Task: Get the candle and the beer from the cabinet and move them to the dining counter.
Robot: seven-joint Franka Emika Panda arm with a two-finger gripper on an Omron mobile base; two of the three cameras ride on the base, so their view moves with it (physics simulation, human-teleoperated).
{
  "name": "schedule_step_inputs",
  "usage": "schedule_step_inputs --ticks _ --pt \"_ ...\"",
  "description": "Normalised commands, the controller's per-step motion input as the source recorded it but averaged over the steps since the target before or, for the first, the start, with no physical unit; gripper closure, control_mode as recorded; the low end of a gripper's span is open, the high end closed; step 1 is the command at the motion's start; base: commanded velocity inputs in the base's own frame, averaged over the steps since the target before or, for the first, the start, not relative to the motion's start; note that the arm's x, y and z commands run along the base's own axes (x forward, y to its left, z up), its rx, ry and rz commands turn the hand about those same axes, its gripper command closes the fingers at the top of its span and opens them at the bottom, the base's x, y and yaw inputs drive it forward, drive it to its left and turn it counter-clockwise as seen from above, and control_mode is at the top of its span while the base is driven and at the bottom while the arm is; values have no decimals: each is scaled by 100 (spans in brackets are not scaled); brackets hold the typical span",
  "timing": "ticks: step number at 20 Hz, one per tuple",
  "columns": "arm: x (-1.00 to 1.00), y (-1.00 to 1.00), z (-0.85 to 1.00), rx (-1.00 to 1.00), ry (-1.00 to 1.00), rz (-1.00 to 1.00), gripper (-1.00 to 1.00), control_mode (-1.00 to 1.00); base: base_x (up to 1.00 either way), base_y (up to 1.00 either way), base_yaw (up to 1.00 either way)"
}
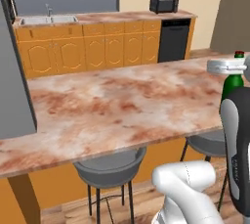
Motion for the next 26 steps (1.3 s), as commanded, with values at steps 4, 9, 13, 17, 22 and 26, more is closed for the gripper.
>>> schedule_step_inputs --ticks 4,9,13,17,22,26 --pt "0 0 0 0 0 0 100 100 52 -35 45" --pt "0 0 0 0 0 0 100 100 39 -20 16" --pt "0 0 0 0 0 0 100 100 35 -14 7" --pt "0 0 0 0 0 0 100 100 43 -3 0" --pt "0 0 0 0 0 0 100 100 30 -1 0" --pt "0 0 0 0 0 0 100 100 4 0 0"
